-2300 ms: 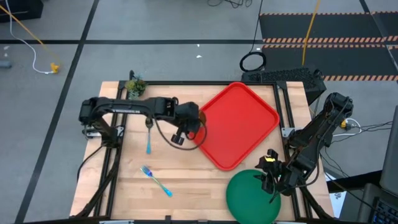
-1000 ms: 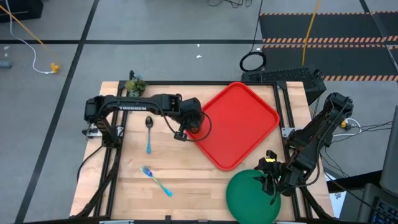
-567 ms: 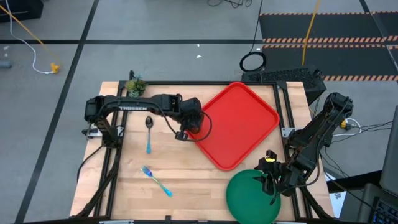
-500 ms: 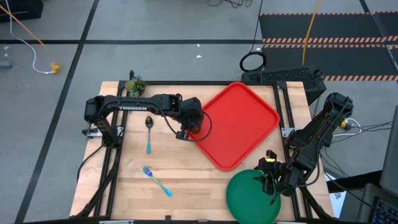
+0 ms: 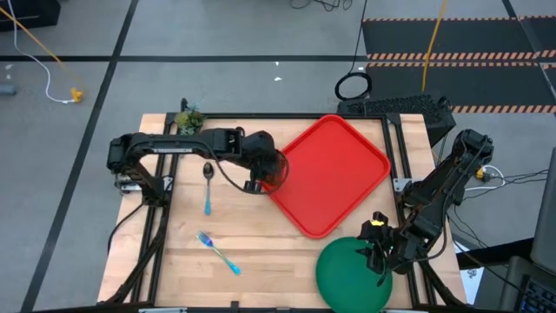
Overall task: Pick and place plate/cup/fork/spoon on tray
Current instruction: Put the green plate on the red serving tray
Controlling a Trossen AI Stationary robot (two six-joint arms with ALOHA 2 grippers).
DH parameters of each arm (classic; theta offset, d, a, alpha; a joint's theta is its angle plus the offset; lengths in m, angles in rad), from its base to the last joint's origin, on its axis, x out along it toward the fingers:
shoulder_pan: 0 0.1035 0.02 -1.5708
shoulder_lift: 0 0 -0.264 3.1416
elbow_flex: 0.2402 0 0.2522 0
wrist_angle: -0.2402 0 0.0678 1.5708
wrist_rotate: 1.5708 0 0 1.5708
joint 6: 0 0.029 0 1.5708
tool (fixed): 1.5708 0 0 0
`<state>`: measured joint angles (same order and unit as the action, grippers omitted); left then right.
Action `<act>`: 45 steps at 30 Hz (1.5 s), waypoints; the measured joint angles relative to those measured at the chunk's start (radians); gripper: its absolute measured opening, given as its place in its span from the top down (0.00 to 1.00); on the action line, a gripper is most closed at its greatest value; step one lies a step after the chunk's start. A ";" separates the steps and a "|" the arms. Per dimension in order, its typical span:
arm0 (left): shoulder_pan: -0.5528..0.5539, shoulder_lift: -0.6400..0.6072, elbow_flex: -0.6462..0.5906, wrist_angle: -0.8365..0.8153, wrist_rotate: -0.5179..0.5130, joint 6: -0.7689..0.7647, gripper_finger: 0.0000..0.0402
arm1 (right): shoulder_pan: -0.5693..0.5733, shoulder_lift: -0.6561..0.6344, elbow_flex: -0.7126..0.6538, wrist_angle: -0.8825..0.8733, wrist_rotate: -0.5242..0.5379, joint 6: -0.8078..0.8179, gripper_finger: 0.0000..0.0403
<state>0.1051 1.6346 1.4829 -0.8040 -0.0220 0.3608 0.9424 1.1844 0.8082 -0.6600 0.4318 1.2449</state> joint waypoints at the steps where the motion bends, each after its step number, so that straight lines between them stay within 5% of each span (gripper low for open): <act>1: -0.008 -0.019 0.000 -0.002 -0.011 -0.012 0.64 | -0.001 -0.001 0.000 -0.002 -0.014 0.000 0.51; 13: -0.238 -0.214 0.000 0.003 -0.057 -0.207 0.64 | -0.013 -0.008 0.000 -0.119 -0.175 0.064 0.51; 26: -0.635 -0.153 -0.001 0.017 -0.366 -0.326 0.64 | -0.014 -0.008 -0.105 -0.107 -0.174 0.059 0.38; 34: -0.694 -0.074 0.000 0.025 -0.436 -0.429 0.64 | -0.013 -0.008 -0.140 -0.071 -0.176 0.049 0.33; 45: -0.719 0.029 -0.001 0.023 -0.458 -0.511 0.64 | -0.014 -0.008 -0.241 0.066 -0.310 0.128 0.48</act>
<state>-0.6138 1.6632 1.4822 -0.7815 -0.4800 -0.1505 0.9287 1.1767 0.5669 -0.5941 0.1214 1.3730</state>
